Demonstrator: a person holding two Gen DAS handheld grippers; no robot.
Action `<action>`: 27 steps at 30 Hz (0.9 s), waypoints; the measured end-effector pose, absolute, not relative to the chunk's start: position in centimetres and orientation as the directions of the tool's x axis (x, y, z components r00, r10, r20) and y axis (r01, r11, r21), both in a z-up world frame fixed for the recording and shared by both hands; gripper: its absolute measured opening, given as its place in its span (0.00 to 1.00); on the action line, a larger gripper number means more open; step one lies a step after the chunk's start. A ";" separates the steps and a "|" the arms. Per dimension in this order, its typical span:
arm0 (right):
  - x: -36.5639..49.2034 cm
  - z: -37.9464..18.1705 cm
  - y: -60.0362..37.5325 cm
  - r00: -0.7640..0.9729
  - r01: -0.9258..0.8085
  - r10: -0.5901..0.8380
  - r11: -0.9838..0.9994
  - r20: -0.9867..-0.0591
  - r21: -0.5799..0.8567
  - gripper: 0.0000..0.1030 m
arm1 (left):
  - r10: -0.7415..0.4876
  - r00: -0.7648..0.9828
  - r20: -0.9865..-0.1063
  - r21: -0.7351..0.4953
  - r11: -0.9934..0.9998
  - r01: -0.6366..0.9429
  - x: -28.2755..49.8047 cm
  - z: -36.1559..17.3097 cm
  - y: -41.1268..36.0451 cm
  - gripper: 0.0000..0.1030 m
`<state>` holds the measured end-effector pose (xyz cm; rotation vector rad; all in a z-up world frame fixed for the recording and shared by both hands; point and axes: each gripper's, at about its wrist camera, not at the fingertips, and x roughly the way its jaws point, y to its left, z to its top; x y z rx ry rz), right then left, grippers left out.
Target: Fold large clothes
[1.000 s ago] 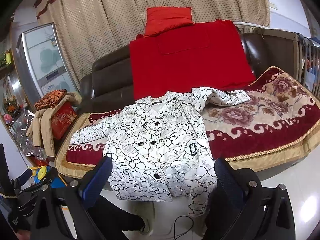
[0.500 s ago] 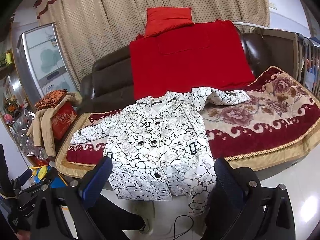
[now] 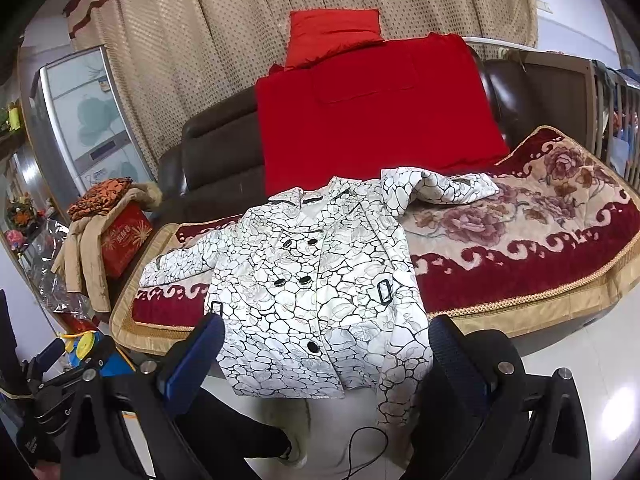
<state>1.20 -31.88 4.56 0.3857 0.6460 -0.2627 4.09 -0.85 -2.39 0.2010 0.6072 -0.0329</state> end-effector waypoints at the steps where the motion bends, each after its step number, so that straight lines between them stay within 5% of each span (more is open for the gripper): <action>1: 1.2 4.5 -31.9 0.769 0.354 -0.117 0.897 -0.629 0.266 1.00 | 0.028 0.821 -0.570 0.178 0.980 0.090 4.1 -2.4 -0.8 1.00; 14: 2.6 3.8 -34.1 0.764 0.362 -0.101 0.884 -0.637 0.295 1.00 | -0.013 0.795 -0.607 0.163 0.976 0.141 6.9 -3.6 -2.0 1.00; 22: 8.8 0.1 -48.0 0.761 0.517 -0.151 0.729 -0.631 0.449 1.00 | -0.048 0.632 -0.774 0.130 0.964 0.233 20.6 -11.4 -7.4 1.00; 27: 13.4 -4.8 -57.5 0.744 0.607 -0.177 0.583 -0.644 0.541 1.00 | -0.018 0.620 -0.785 0.159 0.960 0.230 27.4 -15.8 -11.1 1.00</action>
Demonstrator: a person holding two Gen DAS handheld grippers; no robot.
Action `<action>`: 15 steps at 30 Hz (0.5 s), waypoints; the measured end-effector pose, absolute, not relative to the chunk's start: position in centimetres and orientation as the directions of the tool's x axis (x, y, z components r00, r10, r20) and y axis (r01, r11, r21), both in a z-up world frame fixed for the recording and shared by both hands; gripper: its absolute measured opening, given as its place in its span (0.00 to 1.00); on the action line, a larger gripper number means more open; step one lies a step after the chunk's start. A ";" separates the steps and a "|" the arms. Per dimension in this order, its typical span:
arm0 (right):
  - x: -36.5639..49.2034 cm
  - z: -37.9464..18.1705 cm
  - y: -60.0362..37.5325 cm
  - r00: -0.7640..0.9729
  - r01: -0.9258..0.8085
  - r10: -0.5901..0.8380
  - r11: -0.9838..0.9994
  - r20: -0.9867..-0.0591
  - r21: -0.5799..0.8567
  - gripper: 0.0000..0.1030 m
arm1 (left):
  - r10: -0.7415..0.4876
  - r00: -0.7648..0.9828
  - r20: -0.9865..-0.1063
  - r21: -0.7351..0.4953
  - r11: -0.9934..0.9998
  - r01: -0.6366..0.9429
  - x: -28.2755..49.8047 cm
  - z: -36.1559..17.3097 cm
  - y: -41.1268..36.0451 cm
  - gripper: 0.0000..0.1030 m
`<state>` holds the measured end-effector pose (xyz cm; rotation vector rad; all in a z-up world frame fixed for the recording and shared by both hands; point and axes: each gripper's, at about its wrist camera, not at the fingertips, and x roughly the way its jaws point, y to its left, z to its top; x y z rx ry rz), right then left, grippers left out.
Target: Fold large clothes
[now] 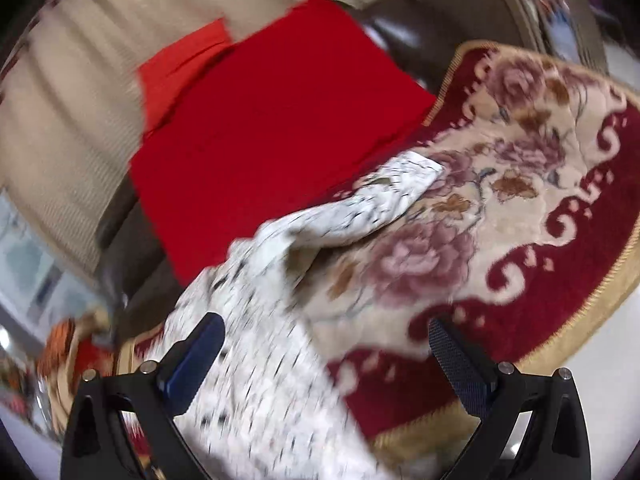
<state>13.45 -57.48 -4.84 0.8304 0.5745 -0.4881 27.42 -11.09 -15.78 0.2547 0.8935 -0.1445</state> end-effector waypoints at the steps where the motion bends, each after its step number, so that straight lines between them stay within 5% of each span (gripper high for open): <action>1: 14.4 -5.8 -58.9 0.753 0.603 -0.160 0.555 -0.638 0.573 1.00 | -0.022 0.622 -0.783 0.153 0.962 0.226 28.7 -16.4 -11.8 1.00; 7: 20.2 -11.9 -67.6 0.806 0.586 -0.119 0.296 -0.580 0.754 1.00 | -0.020 0.624 -0.781 0.114 0.978 0.173 35.4 -19.2 -15.1 1.00; 15: 25.8 -19.2 -74.8 0.817 0.574 -0.094 0.034 -0.569 0.818 0.99 | -0.019 0.585 -0.811 0.059 0.992 0.114 38.4 -22.5 -16.0 1.00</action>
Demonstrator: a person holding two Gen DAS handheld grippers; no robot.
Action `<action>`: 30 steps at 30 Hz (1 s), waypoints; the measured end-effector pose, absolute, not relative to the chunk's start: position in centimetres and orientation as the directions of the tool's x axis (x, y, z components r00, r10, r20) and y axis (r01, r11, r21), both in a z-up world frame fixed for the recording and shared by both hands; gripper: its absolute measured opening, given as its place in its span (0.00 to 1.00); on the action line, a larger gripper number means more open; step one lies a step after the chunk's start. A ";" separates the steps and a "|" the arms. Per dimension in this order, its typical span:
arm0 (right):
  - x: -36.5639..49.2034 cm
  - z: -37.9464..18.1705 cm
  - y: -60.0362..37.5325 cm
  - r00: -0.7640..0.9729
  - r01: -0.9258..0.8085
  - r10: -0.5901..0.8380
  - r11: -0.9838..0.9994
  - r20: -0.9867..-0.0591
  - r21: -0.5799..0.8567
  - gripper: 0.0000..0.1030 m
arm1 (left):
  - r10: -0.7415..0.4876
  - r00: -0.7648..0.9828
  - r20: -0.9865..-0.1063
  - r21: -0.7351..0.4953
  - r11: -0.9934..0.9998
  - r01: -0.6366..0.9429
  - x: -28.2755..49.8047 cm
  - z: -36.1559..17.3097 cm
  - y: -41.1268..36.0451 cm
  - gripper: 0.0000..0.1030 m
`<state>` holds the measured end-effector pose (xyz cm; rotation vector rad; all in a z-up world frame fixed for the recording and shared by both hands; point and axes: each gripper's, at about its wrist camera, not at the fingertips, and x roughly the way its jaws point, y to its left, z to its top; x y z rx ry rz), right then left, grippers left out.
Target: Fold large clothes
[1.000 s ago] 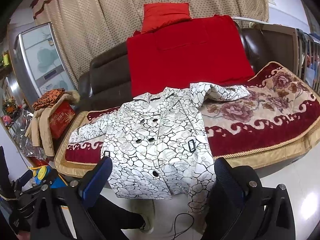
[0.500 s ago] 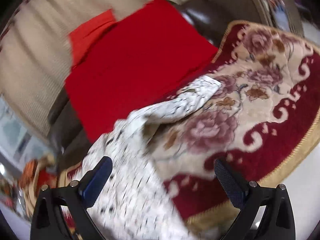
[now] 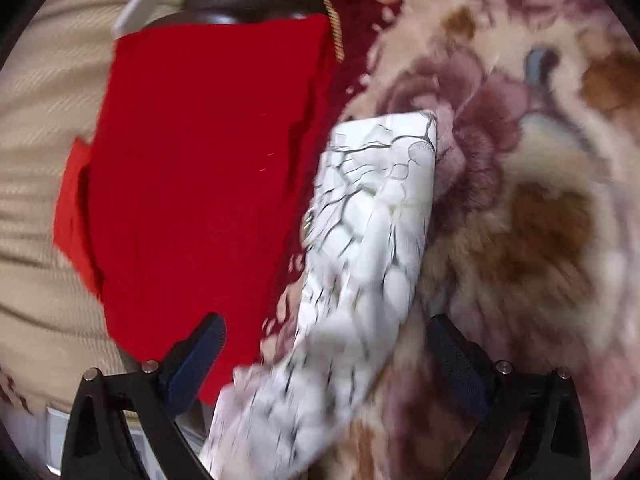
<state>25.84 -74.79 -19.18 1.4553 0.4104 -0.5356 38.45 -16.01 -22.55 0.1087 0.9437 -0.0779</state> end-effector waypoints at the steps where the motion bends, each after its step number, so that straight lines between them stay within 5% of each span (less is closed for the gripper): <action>1: 26.2 -19.2 -75.0 0.815 0.576 -0.108 0.038 -0.570 0.816 0.98 | -0.017 0.585 -0.811 0.067 0.990 0.122 38.5 -22.7 -16.1 1.00; 2: 26.7 -18.9 -75.2 0.819 0.571 -0.120 0.061 -0.562 0.819 0.93 | -0.022 0.592 -0.806 0.070 0.989 0.132 38.5 -22.8 -16.1 1.00; 4: 28.6 -18.6 -75.4 0.801 0.599 -0.102 0.147 -0.590 0.787 0.53 | -0.044 0.599 -0.799 0.044 0.990 0.131 38.4 -22.9 -15.8 1.00; 7: 30.0 -19.9 -75.5 0.730 0.682 -0.104 0.181 -0.676 0.709 0.24 | -0.062 0.609 -0.791 0.031 0.990 0.140 38.2 -23.2 -15.5 1.00; 13: 30.9 -12.5 -71.4 0.809 0.585 -0.234 0.418 -0.539 0.695 0.18 | -0.089 0.551 -0.830 0.004 0.986 0.166 38.7 -22.8 -15.2 1.00; 20: 35.7 -3.6 -57.8 0.958 0.198 0.004 0.715 -0.287 0.671 0.18 | -0.043 0.699 -0.714 -0.032 0.999 0.029 37.3 -19.0 -10.5 1.00; 23: 38.8 -3.1 -51.4 0.952 0.071 0.145 0.752 -0.270 0.655 0.18 | 0.000 0.724 -0.690 -0.027 0.999 -0.026 37.1 -18.6 -8.4 1.00; 28: 42.3 -5.0 -46.3 0.894 0.073 0.253 0.732 -0.369 0.677 0.20 | -0.004 0.721 -0.693 -0.058 0.997 -0.050 36.7 -18.4 -5.8 1.00; 30: 42.5 -6.4 -47.8 0.868 0.143 0.252 0.699 -0.427 0.701 0.33 | -0.022 0.714 -0.699 -0.072 0.997 -0.040 37.0 -18.4 -5.8 1.00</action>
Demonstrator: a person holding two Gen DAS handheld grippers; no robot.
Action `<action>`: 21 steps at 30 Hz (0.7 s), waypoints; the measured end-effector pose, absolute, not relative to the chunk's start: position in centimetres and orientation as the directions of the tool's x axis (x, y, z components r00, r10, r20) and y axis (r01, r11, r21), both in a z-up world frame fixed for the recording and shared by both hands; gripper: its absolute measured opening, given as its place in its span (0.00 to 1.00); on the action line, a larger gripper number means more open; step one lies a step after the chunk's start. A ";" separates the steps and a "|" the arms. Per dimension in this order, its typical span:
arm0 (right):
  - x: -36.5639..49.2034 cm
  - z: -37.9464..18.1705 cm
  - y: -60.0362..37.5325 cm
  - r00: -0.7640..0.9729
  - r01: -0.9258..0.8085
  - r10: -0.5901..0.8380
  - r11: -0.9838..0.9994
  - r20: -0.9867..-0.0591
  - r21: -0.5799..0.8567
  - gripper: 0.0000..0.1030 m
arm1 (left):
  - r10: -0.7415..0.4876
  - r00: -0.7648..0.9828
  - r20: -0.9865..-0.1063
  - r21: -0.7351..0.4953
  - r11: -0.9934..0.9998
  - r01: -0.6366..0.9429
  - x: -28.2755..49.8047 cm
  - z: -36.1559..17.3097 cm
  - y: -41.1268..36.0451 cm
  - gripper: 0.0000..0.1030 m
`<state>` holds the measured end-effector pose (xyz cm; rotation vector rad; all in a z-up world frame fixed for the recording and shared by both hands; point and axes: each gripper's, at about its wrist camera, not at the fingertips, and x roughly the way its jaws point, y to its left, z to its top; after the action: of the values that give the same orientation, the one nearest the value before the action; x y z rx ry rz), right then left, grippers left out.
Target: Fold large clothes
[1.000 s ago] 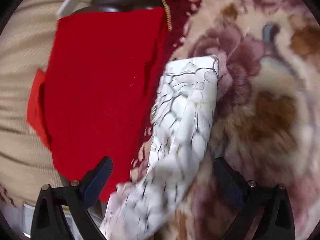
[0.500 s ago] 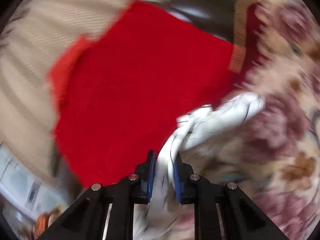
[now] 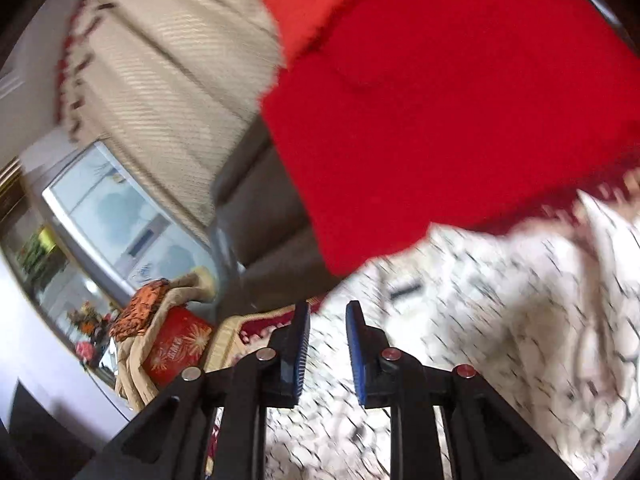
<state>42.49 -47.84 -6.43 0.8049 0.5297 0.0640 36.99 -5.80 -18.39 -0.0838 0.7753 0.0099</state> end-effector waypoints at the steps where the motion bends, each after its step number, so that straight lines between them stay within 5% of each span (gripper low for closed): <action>1: 42.1 -6.8 -49.0 0.865 0.176 0.234 0.687 -0.444 0.705 0.62 | -0.024 0.710 -0.704 -0.067 0.997 -0.032 37.5 -18.4 -6.3 1.00; 3: 39.7 -7.5 -52.3 0.879 0.271 0.134 0.649 -0.457 0.711 0.89 | -0.028 0.704 -0.709 -0.048 0.999 -0.009 37.4 -18.6 -7.0 1.00; 10: 32.2 -8.1 -65.2 0.767 0.639 -0.323 0.472 -0.555 0.608 0.89 | -0.047 0.725 -0.687 0.009 0.997 0.073 37.0 -18.6 -10.9 1.00; 13: 30.9 -12.9 -72.0 0.729 0.683 -0.193 0.273 -0.657 0.677 0.85 | -0.051 0.727 -0.685 0.044 0.993 0.111 37.1 -19.0 -12.9 1.00; 18: 31.6 -17.2 -74.5 0.718 0.692 -0.052 0.171 -0.694 0.702 0.80 | -0.066 0.724 -0.687 0.052 0.989 0.140 37.4 -19.2 -14.6 1.00; 20: 33.1 -18.5 -74.6 0.728 0.678 -0.016 0.165 -0.685 0.716 0.72 | -0.072 0.720 -0.691 0.053 0.987 0.149 37.3 -19.4 -14.9 1.00; 21: 33.6 -19.0 -74.6 0.738 0.667 -0.010 0.166 -0.675 0.727 0.55 | -0.073 0.718 -0.692 0.056 0.987 0.154 37.3 -19.5 -15.0 1.00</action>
<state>33.60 -74.60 -19.00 1.3313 0.6060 -0.5261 37.28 -15.04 -19.46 0.1120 0.7598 -0.1254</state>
